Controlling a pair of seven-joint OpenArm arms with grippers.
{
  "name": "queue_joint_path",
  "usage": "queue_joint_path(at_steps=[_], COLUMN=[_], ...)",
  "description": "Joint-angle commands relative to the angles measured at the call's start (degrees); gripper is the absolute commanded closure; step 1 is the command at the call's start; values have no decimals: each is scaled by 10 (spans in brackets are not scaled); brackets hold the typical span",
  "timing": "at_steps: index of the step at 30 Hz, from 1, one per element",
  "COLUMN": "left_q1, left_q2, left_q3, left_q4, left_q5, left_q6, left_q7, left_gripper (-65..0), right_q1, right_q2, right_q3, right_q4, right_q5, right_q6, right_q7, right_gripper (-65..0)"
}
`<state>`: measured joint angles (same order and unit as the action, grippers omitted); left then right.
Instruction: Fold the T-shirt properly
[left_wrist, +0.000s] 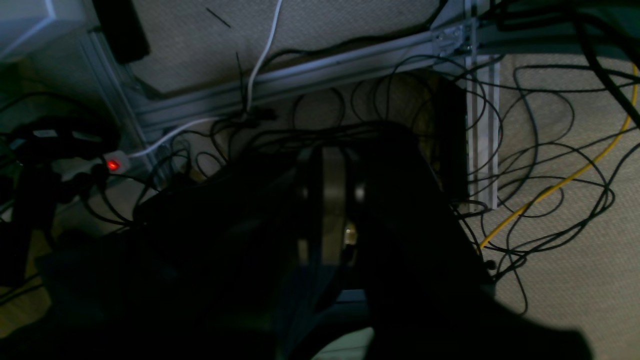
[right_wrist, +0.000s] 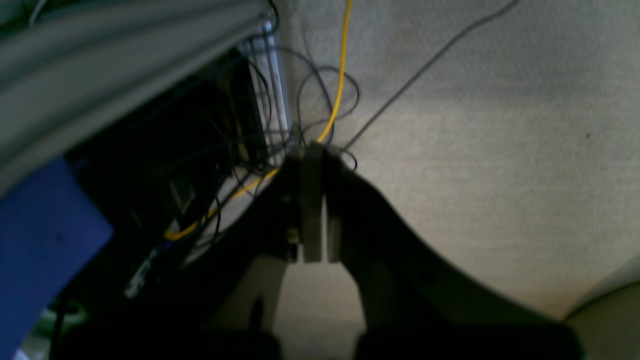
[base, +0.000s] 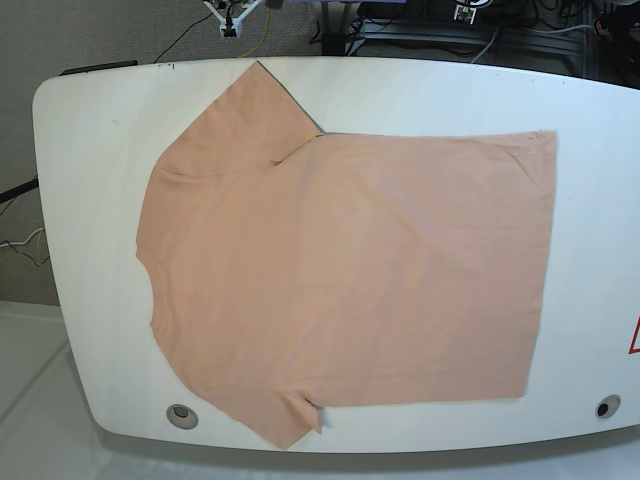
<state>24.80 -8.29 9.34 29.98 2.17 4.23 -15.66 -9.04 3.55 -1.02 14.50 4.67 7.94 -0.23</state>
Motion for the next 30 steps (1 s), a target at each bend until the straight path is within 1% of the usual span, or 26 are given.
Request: queue_joint_path(at_steps=[1,7,11,15,19,21,25,29,30], left_q1=[8,24,38,50,58,49,51,64,79], left_q2=[-2,-6,-11,-16,-17,-16,-19,-32,-44], left_q3=[1,1,0,0,0,1,1,-1,-1], left_q4=[25,56,81,102,114,100,107,134,163], left_q5=[5,6,9,10,14,18,18,16,14], left_q6=[3,3,0,-1,0,0,-2,-11,-12], left_q7=[-9,0,8,11,12,10,14,18,18], left_gripper=[-10,-8,-8,-7,-8,-12,-14,-19,-18], right_q1=[4,-16,-56,-79,-94,-92,-102,-125,-147], right_q2=[-1,6,22,27,28,21,20,27,37], right_q3=[0,1,3,3,4,5,7,11,10], right_q4=[14,41,96,123,134,128,132,165,212], right_q5=[-1,-1,-1,2,1,2,1,3,2], right_q6=[7,6,6,7,8,12,13,14,12], right_q7=[6,5,6,6,6,1,0,0,0], right_gripper=[0,0,0,0,0,0,0,0,0])
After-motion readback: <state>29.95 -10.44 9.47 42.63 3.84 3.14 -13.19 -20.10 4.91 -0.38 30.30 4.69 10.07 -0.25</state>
